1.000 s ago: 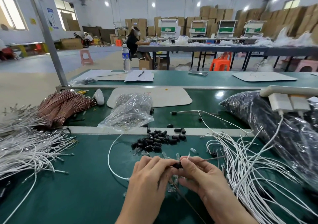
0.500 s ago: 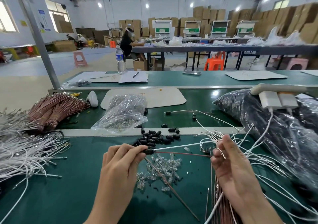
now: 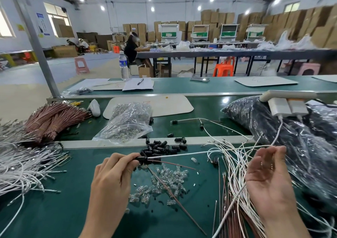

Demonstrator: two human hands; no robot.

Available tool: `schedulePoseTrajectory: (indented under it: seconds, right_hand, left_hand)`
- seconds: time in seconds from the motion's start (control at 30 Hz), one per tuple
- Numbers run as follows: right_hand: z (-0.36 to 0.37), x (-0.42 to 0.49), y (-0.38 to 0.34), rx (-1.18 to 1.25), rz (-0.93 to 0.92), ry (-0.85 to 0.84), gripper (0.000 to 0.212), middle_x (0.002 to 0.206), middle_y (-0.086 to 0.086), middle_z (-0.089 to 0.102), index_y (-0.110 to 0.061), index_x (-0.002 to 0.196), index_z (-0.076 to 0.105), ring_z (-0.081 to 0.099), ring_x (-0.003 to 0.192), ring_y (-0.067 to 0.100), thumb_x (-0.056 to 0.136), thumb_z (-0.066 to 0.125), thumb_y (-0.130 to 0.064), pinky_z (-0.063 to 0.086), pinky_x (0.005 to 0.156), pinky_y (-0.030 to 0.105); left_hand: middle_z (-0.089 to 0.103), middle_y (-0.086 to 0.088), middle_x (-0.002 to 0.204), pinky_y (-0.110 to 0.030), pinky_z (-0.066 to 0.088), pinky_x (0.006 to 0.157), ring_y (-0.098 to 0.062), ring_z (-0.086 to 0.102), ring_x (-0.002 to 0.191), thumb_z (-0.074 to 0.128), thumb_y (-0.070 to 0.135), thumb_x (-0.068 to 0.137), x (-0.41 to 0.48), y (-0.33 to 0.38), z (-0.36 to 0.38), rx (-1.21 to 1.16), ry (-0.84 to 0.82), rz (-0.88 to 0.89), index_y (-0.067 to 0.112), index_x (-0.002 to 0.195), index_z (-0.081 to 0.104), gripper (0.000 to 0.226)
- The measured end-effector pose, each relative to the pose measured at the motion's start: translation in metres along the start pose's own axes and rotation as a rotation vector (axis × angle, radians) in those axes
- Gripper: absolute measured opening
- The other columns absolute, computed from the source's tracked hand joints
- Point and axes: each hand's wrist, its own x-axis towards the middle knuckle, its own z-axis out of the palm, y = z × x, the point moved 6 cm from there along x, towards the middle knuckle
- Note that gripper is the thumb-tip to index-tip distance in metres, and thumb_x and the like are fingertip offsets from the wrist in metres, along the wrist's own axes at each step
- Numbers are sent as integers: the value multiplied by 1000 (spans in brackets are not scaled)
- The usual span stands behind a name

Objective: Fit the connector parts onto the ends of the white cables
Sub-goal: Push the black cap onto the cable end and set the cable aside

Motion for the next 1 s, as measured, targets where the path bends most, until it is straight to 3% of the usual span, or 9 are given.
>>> schedulePoseTrajectory:
  seconds: [0.1, 0.17, 0.2, 0.33, 0.43, 0.5, 0.63, 0.83, 1.0]
  right_hand:
    - [3, 0, 2, 78, 37, -34, 19, 110, -7, 74, -19, 98, 78, 69, 97, 0, 84, 76, -32, 54, 74, 10]
    - [4, -4, 13, 102, 121, -71, 51, 124, 4, 70, -9, 129, 62, 70, 100, 4, 85, 77, -31, 54, 76, 9]
    - [6, -8, 23, 56, 179, -87, 61, 124, 8, 70, -7, 134, 57, 71, 96, 6, 84, 79, -33, 54, 75, 10]
    - [27, -36, 78, -407, 369, -316, 44, 105, 14, 74, -11, 99, 75, 72, 73, 18, 73, 78, -47, 59, 58, 24]
    - [31, -45, 101, -675, 344, -386, 47, 101, 16, 74, -11, 105, 73, 70, 69, 22, 70, 75, -43, 58, 54, 29]
    - [30, -46, 103, -722, 327, -387, 39, 98, 14, 74, -13, 99, 77, 69, 69, 21, 73, 75, -42, 57, 55, 28]
    - [26, -46, 106, -731, 352, -381, 29, 93, 14, 75, -14, 90, 80, 70, 70, 18, 72, 77, -37, 56, 57, 27]
    - [22, -45, 109, -705, 398, -362, 25, 93, 9, 75, -13, 93, 81, 72, 75, 16, 71, 79, -24, 57, 59, 26]
    - [21, -38, 102, -661, 281, -285, 29, 89, 16, 74, -7, 95, 72, 68, 67, 16, 68, 79, -14, 57, 57, 24]
  left_hand:
    - [60, 17, 92, -24, 43, 68, -14, 58, 76, 56, 26, 94, -2, 5, 2, -129, 19, -77, 22, 111, 73, 24]
    - [60, 12, 92, -15, 44, 63, -11, 61, 75, 56, 23, 95, -2, 10, -1, -242, 80, -116, 25, 111, 71, 22]
    - [60, 11, 91, -11, 44, 61, -9, 61, 74, 56, 23, 95, -1, 13, -4, -293, 121, -138, 29, 111, 69, 21]
    - [60, 13, 91, -7, 44, 68, -7, 61, 75, 58, 24, 102, -3, 25, -13, -340, 237, -101, 35, 111, 67, 17]
    - [61, 12, 95, -18, 47, 74, -12, 60, 77, 59, 25, 96, -10, 45, -2, -169, 167, 99, 19, 113, 72, 22]
    - [63, 9, 95, -26, 47, 72, -18, 58, 76, 58, 28, 94, -16, 54, 10, -94, 103, 203, 15, 111, 75, 27]
    - [65, 9, 93, -26, 46, 71, -18, 53, 75, 61, 30, 93, -21, 58, 20, -84, 65, 272, 18, 111, 76, 26]
    - [63, 17, 93, -23, 44, 73, -16, 52, 80, 61, 37, 91, -20, 53, 24, -171, 32, 181, 26, 110, 77, 27]
    - [59, 23, 97, -20, 43, 78, -10, 51, 86, 56, 40, 94, -20, 48, 28, -148, -21, 128, 26, 111, 75, 29]
